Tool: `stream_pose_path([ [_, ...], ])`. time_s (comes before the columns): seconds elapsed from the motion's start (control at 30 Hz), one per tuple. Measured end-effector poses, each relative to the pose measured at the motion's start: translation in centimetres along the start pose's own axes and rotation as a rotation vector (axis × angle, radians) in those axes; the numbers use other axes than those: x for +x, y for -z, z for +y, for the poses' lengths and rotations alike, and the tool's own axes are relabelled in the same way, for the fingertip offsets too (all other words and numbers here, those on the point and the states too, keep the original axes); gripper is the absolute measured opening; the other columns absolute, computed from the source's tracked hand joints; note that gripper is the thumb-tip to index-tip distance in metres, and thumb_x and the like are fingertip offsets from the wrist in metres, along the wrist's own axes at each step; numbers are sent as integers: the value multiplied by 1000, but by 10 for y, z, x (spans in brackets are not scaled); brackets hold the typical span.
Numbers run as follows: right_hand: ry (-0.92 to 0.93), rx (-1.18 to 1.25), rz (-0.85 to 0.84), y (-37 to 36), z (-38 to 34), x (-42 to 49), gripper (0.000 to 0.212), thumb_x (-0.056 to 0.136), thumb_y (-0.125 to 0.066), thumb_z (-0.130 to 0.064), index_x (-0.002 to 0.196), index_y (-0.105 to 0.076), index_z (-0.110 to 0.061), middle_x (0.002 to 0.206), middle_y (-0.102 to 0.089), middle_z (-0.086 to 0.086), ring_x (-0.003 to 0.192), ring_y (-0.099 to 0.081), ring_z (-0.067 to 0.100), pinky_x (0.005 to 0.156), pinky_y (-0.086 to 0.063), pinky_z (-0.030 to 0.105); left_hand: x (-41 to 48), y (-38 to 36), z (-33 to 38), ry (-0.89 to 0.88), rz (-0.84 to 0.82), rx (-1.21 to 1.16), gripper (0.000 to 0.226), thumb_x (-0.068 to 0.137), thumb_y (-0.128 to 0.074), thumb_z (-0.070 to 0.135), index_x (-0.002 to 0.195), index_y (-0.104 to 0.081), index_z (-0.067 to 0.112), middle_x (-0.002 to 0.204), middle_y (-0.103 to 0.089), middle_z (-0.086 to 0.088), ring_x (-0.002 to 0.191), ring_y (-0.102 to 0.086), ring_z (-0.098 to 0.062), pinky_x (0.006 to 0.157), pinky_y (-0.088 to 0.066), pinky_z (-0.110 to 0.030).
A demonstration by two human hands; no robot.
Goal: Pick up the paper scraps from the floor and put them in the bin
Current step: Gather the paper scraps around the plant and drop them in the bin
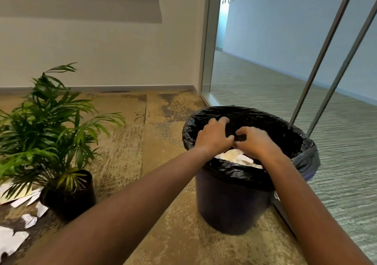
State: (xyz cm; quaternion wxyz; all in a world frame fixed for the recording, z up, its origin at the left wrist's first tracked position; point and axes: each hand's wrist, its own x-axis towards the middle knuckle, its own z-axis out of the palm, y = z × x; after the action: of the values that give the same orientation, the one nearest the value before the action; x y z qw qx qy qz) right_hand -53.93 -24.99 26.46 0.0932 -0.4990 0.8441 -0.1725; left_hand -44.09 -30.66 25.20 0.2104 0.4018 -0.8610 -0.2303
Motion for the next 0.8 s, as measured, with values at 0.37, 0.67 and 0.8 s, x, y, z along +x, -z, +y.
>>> stream_pose_path([
  [0.37, 620, 269, 363, -39, -128, -50, 16, 88, -55, -10, 99, -67, -9, 100, -66, 6, 83, -56, 11, 73, -41, 13, -93, 64, -106, -283, 279, 545, 51, 93, -34, 32, 132, -47, 1, 132, -53, -20, 114, -55, -34, 93, -44, -42],
  [0.67, 736, 118, -61, -159, -214, -87, 20, 89, -50, -13, 102, -64, -13, 106, -63, 9, 94, -60, 23, 77, -46, 29, -195, 101, -246, -240, 3, 903, 53, 65, -75, 42, 107, -70, 10, 107, -73, -9, 93, -72, -22, 74, -57, -27],
  [0.8, 720, -5, -279, -210, -248, -103, 23, 88, -47, -15, 104, -64, -13, 108, -64, 12, 99, -61, 28, 81, -49, 32, -238, 110, -305, -245, -19, 918, 44, 65, -76, 40, 102, -73, 16, 100, -74, -5, 92, -72, -22, 72, -58, -24],
])
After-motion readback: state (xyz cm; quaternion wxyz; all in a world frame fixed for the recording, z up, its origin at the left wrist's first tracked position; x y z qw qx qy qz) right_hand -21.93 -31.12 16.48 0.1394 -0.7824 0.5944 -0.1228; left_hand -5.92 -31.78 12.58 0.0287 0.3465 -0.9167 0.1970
